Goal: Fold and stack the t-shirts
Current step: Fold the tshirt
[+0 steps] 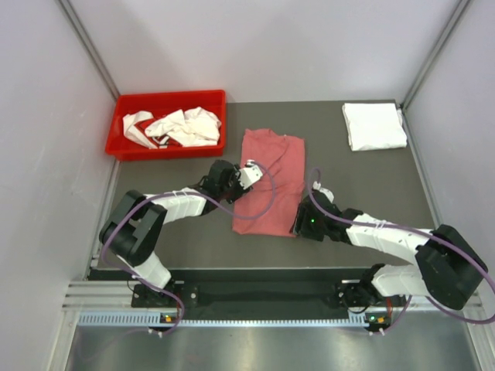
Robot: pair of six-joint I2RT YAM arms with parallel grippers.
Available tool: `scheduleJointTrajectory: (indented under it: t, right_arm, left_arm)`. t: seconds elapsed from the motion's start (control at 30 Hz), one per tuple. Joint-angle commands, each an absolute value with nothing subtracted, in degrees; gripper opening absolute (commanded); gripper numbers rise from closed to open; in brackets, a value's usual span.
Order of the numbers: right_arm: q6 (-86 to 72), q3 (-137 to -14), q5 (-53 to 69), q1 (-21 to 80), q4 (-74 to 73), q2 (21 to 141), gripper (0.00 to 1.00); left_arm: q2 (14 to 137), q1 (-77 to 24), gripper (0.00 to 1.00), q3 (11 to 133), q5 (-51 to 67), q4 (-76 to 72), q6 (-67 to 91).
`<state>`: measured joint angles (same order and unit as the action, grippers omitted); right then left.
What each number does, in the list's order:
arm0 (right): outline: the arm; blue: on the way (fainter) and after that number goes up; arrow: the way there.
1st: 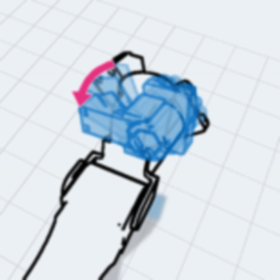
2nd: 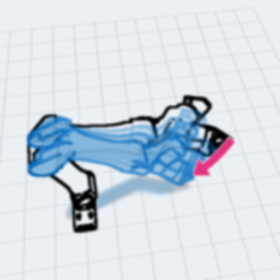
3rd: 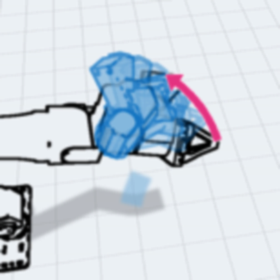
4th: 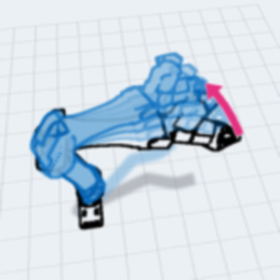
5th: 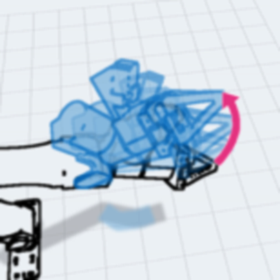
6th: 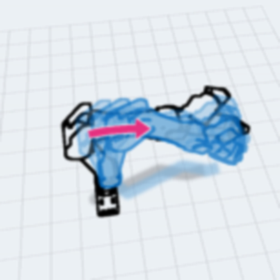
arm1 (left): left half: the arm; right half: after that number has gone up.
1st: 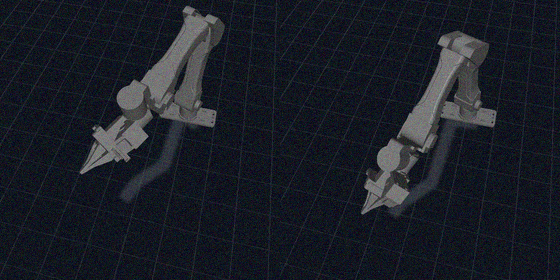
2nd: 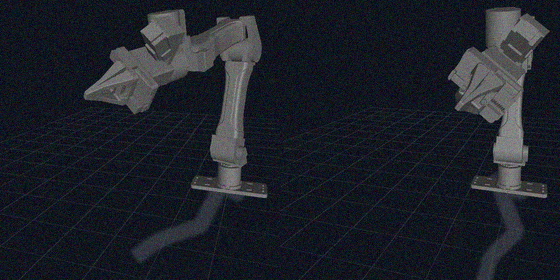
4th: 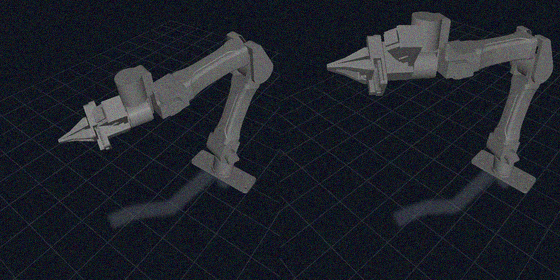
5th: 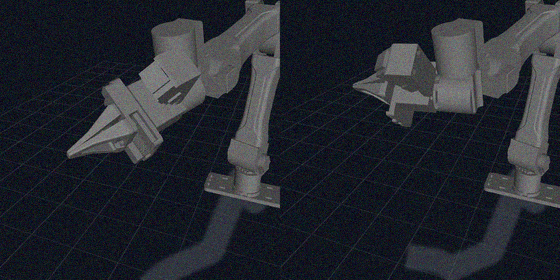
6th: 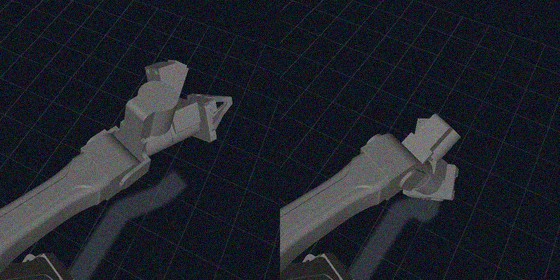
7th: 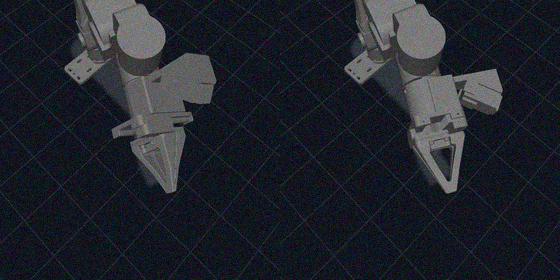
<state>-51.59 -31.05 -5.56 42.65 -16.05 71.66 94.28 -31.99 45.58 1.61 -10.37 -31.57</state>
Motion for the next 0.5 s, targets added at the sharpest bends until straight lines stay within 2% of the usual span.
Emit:
scheduleJointTrajectory:
  t: [0.0, 0.23, 0.3, 0.37, 0.4, 0.43, 0.47]
  right_arm:
    - [-54.8, -29.2, -2.0, 43.9, -11.6, 72.1, 0.51]
    - [-56.1, -26.9, -2.5, 43.7, -11.0, 70.8, 0.39]
    - [-55.8, -27.0, -2.9, 43.8, -11.0, 70.8, 0.29]
    - [-55.5, -27.1, -3.1, 43.6, -11.3, 71.0, 0.18]
    - [-55.5, -27.0, -3.3, 43.5, -11.7, 71.0, 0.14]
    - [-55.2, -26.6, -3.3, 43.1, -11.7, 71.0, 0.11]
    - [-55.0, -26.4, -3.2, 42.7, -11.9, 70.9, 0.06]
  left_arm:
    - [94.4, -31.6, 0.54, 47.8, 0.8, -14.2, -30.7]
    - [94.9, -31.6, 0.52, 47.4, 0.5, -15.1, -30.8]
    - [95.4, -31.6, 0.48, 47.7, 0.5, -15.5, -30.8]
    - [95.6, -31.5, 0.35, 47.9, -1.2, -15.8, -30.8]
    - [95.7, -31.4, 0.25, 48.1, -1.4, -16.2, -30.9]
    - [95.5, -31.3, 0.07, 48.3, -1.1, -16.1, -30.9]
    - [95.5, -31.0, 0.01, 48.4, -1.1, -16.1, -30.9]
